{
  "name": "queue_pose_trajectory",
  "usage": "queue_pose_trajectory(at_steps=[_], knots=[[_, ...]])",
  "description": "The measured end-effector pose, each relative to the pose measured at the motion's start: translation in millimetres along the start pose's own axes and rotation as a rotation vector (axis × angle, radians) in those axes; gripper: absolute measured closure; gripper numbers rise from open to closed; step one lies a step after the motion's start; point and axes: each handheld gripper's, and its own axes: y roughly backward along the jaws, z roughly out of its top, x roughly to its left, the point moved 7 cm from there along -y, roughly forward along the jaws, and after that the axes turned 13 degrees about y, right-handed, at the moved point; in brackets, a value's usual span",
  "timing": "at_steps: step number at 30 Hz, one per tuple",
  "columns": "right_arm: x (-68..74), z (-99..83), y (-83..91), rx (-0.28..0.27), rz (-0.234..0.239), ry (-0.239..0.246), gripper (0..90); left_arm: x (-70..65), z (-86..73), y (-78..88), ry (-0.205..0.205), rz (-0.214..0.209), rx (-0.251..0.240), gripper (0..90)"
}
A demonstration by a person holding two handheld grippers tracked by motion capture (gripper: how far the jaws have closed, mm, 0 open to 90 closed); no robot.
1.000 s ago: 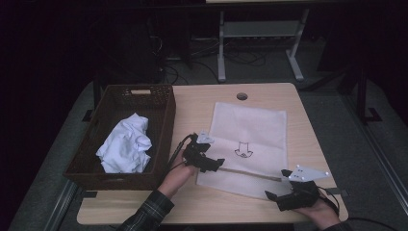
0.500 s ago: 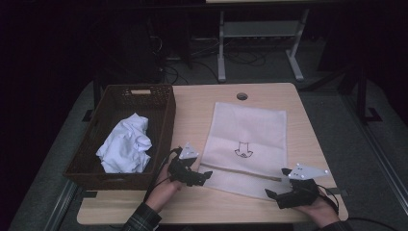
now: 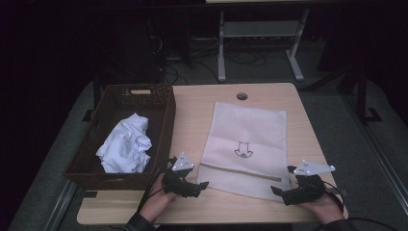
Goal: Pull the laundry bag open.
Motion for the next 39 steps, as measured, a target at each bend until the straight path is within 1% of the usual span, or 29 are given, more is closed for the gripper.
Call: queue_pose_trajectory(at_steps=[1,3,6,9,13,15,17,18,20,22,24,26,28,30,32,35,38,39], knots=[[-1.5,-0.5,0.4,0.000,0.003,-0.001,2.2,-0.3,-1.6,0.2,0.000,-0.003,-0.003,18.0],[-5.7,-2.4,2.2,0.009,0.003,0.004,4.7,-2.7,-4.3,1.7,-0.026,0.006,0.000,18.0],[-10.6,-5.0,3.9,0.020,0.002,0.016,6.0,-2.5,-7.8,4.1,-0.034,0.020,0.003,18.0],[-12.9,-6.9,3.3,0.026,0.010,0.025,6.2,-1.9,-11.0,5.5,-0.023,0.017,0.008,17.9],[-15.8,-10.6,-0.1,0.043,0.026,0.036,7.3,-3.7,-10.6,3.4,-0.028,0.017,0.013,17.9],[-17.1,-15.4,-0.8,0.057,0.032,0.043,10.2,-3.8,-9.7,3.5,-0.024,0.019,0.020,17.9],[-18.0,-18.5,-1.1,0.063,0.038,0.039,12.3,-4.7,-9.5,4.1,-0.012,-0.002,0.032,17.9],[-18.2,-20.2,-1.3,0.063,0.045,0.038,13.4,-5.3,-9.1,4.4,-0.004,-0.016,0.031,17.9],[-18.4,-24.8,-1.8,0.082,0.056,0.035,14.3,-6.2,-9.1,4.4,0.000,-0.027,0.030,17.9],[-18.7,-27.6,-2.2,0.090,0.065,0.035,15.7,-7.6,-10.2,3.8,-0.007,-0.032,0.037,17.1],[-19.7,-28.7,-2.3,0.096,0.062,0.037,16.8,-9.3,-12.1,2.7,-0.022,-0.041,0.051,14.4],[-19.7,-28.5,-1.7,0.091,0.066,0.037,18.8,-10.3,-13.5,1.3,-0.028,-0.043,0.061,14.2],[-19.1,-29.3,-2.0,0.098,0.068,0.046,20.9,-11.5,-14.1,0.9,-0.031,-0.053,0.065,13.2],[-17.6,-31.1,-3.3,0.114,0.067,0.061,22.5,-11.9,-13.0,1.6,-0.022,-0.067,0.057,12.9],[-16.5,-30.6,-2.8,0.111,0.070,0.065,26.1,-11.1,-11.1,2.8,-0.007,-0.078,0.045,13.0],[-14.8,-30.3,-1.8,0.106,0.068,0.075,32.3,-10.5,-8.8,4.6,0.005,-0.097,0.036,13.0],[-13.6,-30.2,-0.7,0.107,0.061,0.070,37.3,-10.9,-5.6,7.3,0.012,-0.114,0.022,13.0],[-13.2,-30.1,-0.5,0.108,0.059,0.068,39.3,-11.6,-4.7,8.2,0.019,-0.127,0.015,13.0]])
